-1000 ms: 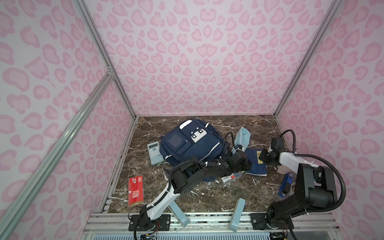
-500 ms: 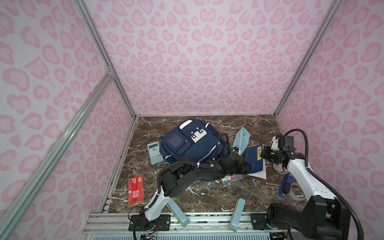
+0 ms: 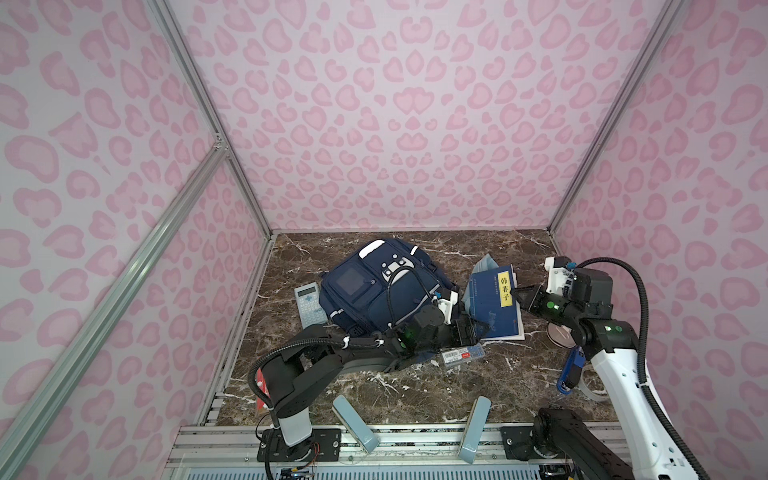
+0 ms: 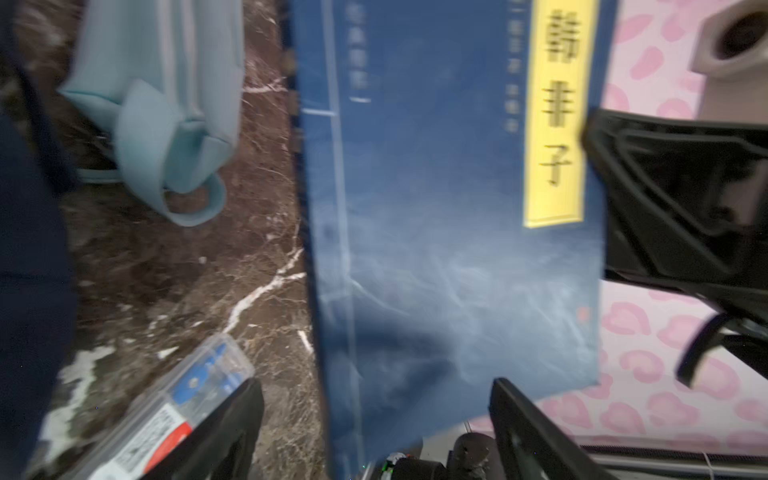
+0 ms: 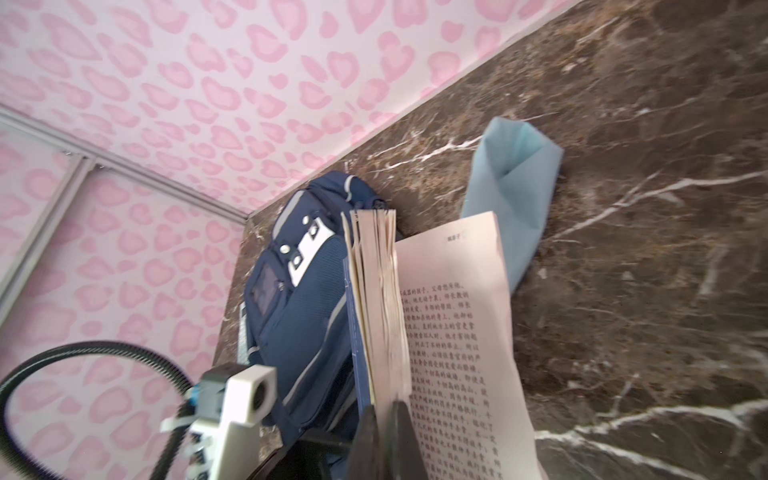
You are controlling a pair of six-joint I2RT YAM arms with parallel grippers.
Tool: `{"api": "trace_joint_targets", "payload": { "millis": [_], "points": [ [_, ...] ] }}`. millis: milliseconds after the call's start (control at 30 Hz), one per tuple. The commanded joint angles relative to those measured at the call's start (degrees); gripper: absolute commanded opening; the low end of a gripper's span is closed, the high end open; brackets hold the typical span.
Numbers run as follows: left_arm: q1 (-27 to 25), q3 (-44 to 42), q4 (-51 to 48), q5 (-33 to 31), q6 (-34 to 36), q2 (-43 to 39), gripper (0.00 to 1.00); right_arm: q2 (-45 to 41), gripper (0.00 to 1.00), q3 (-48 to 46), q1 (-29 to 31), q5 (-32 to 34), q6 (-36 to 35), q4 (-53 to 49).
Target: Pack the student bag
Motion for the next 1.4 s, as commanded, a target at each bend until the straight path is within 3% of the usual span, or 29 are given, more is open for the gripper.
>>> {"api": "trace_joint_targets", "payload": {
  "millis": [0, 133, 233, 367, 433, 533, 600, 667, 700, 800, 900, 1100, 1200, 1233, 1267, 1300, 1367],
  "points": [
    [0.73, -2.88, 3.96, -2.7, 0.56, -3.56, 0.93, -0.81, 0.0, -0.91, 4.41, -4.19, 8.11, 8.18],
    [0.73, -6.84, 6.34, -6.24, 2.65, -8.09, 0.94, 1.29, 0.0, -1.23, 7.48, -4.79, 10.84, 10.98],
    [0.84, -8.66, 9.72, -5.74, 3.26, -10.85, 0.85, 2.97, 0.0, -2.97, 8.7, -5.92, 13.2, 15.06],
    [1.13, -9.68, 9.13, -5.54, 4.3, -13.81, 0.56, 4.04, 0.0, -2.99, 9.31, -5.31, 12.25, 15.36],
    [1.27, -10.13, 6.42, -6.59, 4.04, -15.62, 0.33, 5.04, 0.0, -3.13, 9.55, -5.8, 11.47, 14.86],
    [1.43, -9.33, 3.13, -6.21, 5.1, -16.97, 0.06, 6.24, 0.0, -4.3, 10.93, -6.86, 11.18, 16.88],
    [1.88, -9.86, 3.08, -5.4, 4.92, -17.67, 0.03, 6.93, 0.01, -4.61, 11.25, -8.13, 9.81, 17.64],
    [2.6, -11.04, 3.94, -4.32, 4.42, -19.25, 0.03, 7.77, 0.56, -4.63, 10.48, -9.3, 6.95, 17.04],
    [2.98, -11.87, 4.3, -3.77, 4.27, -20.42, 0.03, 8.23, 0.72, -5.03, 9.97, -9.53, 5.74, 17.29],
    [4.26, -12.87, 5.44, -0.94, 4.84, -23.2, 0.03, 9.31, 0.96, -7.88, 9.77, -15.96, 6.59, 25.91],
    [4.93, -12.02, 6.63, 3.9, 5.52, -23.52, 0.03, 10.58, 0.96, -9.57, 12.31, -19.72, 8.76, 33.98],
    [6.83, -13.01, 11.75, 8.57, 2.88, -22.92, 0.03, 11.89, 0.68, -12.42, 13.48, -22.52, 13.37, 43.8],
    [6.95, -12.36, 8.5, 7.81, 4.54, -23.47, 0.03, 12.02, 0.37, -13.05, 13.17, -22.6, 13.72, 44.54],
    [7.16, -11.66, 6.12, 7.92, 5.42, -23.4, 0.05, 12.22, 0.2, -13.34, 13.28, -22.62, 14.19, 45.36],
    [7.38, -10.92, 3.36, 7.72, 6.36, -23.3, 0.13, 12.25, 0.03, -13.45, 13.26, -22.39, 14.16, 45.53],
    [7.65, -10.55, 1.36, 7.42, 7.28, -23.24, 0.26, 11.95, 0.0, -13.53, 13.26, -21.81, 13.75, 44.99],
    [8.49, -10.25, -4.14, 5.29, 10.56, -23.91, 0.61, 11.22, 0.0, -12.91, 12.82, -20.24, 11.48, 41.31]
  ]
}}
